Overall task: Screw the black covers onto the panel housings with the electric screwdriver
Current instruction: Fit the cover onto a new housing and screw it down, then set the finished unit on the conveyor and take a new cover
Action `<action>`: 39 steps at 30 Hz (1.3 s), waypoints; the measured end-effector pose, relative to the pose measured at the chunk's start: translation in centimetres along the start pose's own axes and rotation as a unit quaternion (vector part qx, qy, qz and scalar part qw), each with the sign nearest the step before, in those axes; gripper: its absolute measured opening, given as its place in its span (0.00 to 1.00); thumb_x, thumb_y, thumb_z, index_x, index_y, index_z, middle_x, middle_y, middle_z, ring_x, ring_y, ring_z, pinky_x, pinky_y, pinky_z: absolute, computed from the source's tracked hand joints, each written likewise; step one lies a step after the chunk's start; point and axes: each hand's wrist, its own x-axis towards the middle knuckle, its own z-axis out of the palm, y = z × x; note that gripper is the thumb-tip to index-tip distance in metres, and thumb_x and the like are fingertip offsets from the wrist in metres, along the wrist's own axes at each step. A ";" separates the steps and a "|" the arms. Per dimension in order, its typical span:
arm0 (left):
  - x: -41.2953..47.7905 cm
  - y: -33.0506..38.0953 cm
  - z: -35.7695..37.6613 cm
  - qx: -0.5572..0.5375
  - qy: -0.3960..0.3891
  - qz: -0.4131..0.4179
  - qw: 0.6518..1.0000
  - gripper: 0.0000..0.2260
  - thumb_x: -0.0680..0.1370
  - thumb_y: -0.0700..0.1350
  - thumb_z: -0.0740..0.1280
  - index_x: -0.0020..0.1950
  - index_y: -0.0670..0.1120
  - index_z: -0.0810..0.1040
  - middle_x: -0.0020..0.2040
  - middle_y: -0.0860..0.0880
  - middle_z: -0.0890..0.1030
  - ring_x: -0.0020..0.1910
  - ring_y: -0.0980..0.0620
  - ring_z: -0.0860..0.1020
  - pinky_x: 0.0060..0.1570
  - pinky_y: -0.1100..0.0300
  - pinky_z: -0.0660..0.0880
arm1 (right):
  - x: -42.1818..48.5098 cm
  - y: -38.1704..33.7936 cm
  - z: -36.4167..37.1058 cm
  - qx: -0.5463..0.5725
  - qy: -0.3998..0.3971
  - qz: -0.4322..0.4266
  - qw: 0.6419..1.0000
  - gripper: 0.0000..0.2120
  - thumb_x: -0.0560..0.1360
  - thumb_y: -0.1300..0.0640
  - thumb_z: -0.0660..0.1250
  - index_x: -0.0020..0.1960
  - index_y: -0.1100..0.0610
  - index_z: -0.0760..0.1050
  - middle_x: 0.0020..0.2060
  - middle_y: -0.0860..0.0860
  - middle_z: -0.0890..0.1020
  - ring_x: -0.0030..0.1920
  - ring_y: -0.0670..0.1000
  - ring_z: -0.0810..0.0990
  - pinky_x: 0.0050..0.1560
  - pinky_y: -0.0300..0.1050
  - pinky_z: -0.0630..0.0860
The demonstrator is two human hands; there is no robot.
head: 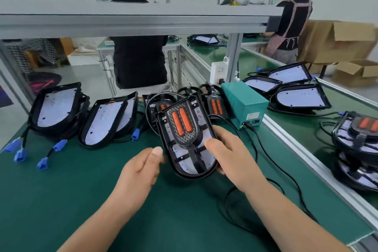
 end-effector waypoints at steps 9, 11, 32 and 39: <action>1.2 -1.0 -0.6 -0.027 -0.013 -0.057 0.998 0.17 0.87 0.53 0.60 0.42 0.51 0.81 0.33 0.49 0.64 0.28 0.53 0.61 0.26 0.62 0.60 | -2.6 -0.4 -5.9 0.113 0.090 -0.112 0.983 0.21 0.81 0.55 0.62 0.73 0.46 0.78 0.65 0.48 0.85 0.65 0.52 0.83 0.60 0.48 0.80; 1.2 -1.1 -0.6 -0.020 -0.015 -0.052 0.998 0.17 0.87 0.54 0.60 0.42 0.51 0.80 0.33 0.49 0.65 0.28 0.53 0.62 0.25 0.62 0.60 | -3.1 -0.3 -7.7 0.130 0.133 -0.142 0.972 0.21 0.80 0.56 0.63 0.71 0.49 0.80 0.65 0.51 0.85 0.66 0.55 0.82 0.66 0.54 0.79; 2.6 -3.5 -1.1 -0.053 -0.007 -0.057 0.997 0.17 0.85 0.56 0.63 0.47 0.46 0.82 0.31 0.48 0.64 0.25 0.51 0.60 0.31 0.65 0.58 | -10.9 3.9 -25.2 0.105 0.524 -0.044 0.844 0.06 0.77 0.50 0.65 0.46 0.49 0.80 0.35 0.46 0.81 0.29 0.47 0.75 0.26 0.36 0.69; 2.7 -3.5 -1.0 -0.050 -0.002 -0.064 0.997 0.17 0.85 0.56 0.63 0.47 0.46 0.82 0.31 0.48 0.65 0.26 0.51 0.60 0.31 0.65 0.58 | -11.4 5.5 -28.3 0.108 0.588 0.055 0.800 0.06 0.76 0.51 0.63 0.46 0.50 0.78 0.38 0.51 0.82 0.27 0.48 0.75 0.24 0.41 0.65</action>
